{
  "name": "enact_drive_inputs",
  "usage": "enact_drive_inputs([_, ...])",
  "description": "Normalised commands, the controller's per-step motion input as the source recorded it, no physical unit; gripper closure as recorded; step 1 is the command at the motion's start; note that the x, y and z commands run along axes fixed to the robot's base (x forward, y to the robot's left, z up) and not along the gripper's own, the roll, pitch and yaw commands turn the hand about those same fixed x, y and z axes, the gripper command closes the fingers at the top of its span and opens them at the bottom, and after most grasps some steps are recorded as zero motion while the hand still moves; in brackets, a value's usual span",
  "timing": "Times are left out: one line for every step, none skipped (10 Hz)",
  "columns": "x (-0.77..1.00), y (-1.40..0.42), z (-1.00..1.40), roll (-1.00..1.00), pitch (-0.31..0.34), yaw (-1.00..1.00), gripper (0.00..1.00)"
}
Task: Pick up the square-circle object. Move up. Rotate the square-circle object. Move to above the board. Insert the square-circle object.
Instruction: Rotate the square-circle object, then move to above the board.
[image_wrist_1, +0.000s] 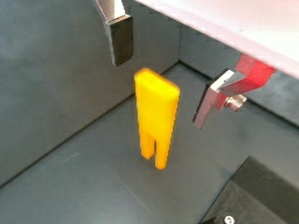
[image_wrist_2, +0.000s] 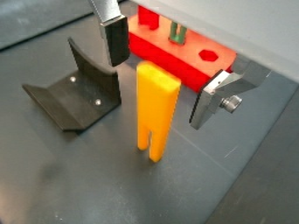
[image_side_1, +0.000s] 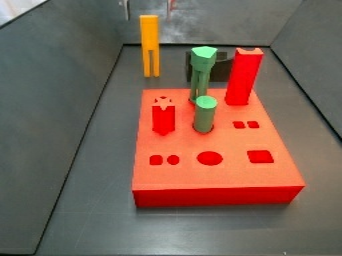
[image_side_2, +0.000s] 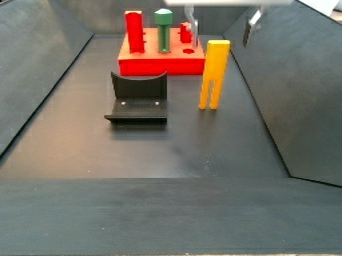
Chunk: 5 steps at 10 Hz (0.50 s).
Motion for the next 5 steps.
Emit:
enact_drive_inputs([0.01,0.0,-0.64,-0.02,-0.048,0.04,0.0])
enact_drive_inputs([0.01,-0.01,-0.43,-0.02,-0.061,0.04,0.0])
enact_drive_inputs([0.01,-0.01,-0.22,-0.02,-0.061,0.04,0.0])
enact_drive_inputs([0.0,0.0,0.0,-0.03,-0.056,0.04,1.0])
enact_drive_inputs([-0.12,0.09,1.0,-0.06,-0.015,-0.1,1.0])
